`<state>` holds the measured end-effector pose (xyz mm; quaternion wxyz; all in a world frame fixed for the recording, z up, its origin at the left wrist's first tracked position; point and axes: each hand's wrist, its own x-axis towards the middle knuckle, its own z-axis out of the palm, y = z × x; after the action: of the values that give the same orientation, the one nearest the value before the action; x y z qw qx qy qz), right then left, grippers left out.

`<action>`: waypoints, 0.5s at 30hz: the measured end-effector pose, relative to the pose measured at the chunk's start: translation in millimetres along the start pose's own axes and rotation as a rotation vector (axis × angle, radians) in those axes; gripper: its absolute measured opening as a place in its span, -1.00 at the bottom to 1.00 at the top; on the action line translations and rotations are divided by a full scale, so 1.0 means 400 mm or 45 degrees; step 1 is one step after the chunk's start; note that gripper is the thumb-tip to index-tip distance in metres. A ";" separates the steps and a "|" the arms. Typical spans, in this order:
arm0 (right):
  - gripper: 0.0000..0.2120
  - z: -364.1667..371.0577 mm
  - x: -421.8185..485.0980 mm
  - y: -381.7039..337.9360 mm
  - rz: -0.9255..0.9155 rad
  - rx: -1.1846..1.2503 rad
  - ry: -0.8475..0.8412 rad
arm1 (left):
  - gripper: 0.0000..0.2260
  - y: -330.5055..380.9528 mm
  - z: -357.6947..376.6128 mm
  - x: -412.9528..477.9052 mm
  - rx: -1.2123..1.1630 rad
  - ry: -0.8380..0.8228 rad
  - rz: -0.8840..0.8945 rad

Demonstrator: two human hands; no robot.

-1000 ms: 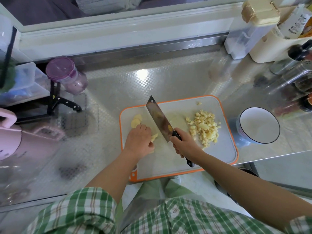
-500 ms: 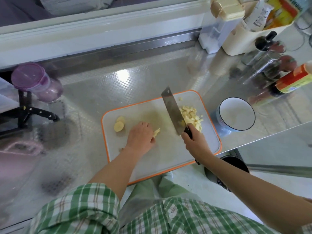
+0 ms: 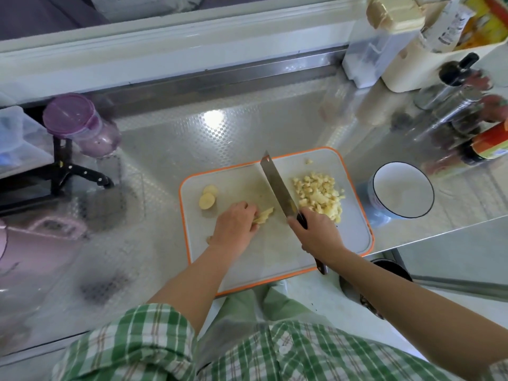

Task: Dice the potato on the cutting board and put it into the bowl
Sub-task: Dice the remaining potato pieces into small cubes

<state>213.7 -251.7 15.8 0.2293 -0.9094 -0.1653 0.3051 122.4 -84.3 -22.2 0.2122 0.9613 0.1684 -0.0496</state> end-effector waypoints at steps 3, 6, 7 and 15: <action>-0.71 -0.014 0.011 -0.014 -0.080 -0.065 0.062 | -0.83 0.007 0.004 0.003 -0.029 0.033 -0.018; -0.72 -0.022 0.008 -0.031 -0.206 -0.108 0.105 | -0.80 0.010 0.002 0.001 0.004 0.063 -0.037; -0.72 -0.021 0.003 -0.036 -0.245 -0.121 0.099 | -0.79 0.009 0.004 0.000 0.008 0.081 -0.039; -0.79 0.019 -0.003 -0.032 -0.276 -0.241 0.017 | -0.88 0.012 0.013 0.006 -0.052 0.097 -0.107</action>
<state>206.1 -239.2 17.4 0.1750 -0.9058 -0.2891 0.2556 126.0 -90.0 -25.3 0.2231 0.9500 0.2176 -0.0184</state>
